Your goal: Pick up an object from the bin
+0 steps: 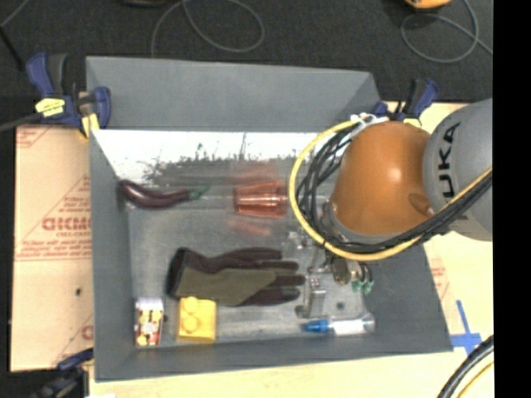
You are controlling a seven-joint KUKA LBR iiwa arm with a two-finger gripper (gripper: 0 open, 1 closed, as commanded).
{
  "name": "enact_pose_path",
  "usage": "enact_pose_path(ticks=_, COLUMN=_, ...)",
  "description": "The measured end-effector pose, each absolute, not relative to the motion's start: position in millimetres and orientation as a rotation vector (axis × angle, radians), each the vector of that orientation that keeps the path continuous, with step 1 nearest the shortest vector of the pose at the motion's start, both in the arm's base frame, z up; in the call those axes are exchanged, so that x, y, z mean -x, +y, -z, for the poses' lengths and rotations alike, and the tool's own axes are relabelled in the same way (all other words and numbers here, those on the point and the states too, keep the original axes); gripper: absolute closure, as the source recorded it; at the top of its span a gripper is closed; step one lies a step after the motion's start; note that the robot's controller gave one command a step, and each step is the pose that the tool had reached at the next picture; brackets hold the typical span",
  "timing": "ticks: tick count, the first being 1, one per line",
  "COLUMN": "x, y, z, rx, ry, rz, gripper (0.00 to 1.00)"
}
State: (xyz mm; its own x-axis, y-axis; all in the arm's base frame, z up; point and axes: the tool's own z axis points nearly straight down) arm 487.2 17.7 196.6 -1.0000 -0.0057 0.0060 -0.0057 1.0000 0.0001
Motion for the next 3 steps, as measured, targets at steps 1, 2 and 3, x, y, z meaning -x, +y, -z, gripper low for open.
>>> enact_pose_path(ticks=1, x=-488.9, y=17.7, z=-200.8, rx=-0.008, ry=-3.144, rz=0.001, gripper=0.00)
enact_pose_path(ticks=2, x=-496.9, y=27.6, z=-176.5, rx=-0.114, ry=-3.147, rz=-0.002, gripper=0.00)
enact_pose_path(ticks=3, x=-535.9, y=22.7, z=-135.2, rx=-0.129, ry=-3.148, rz=0.002, gripper=0.00)
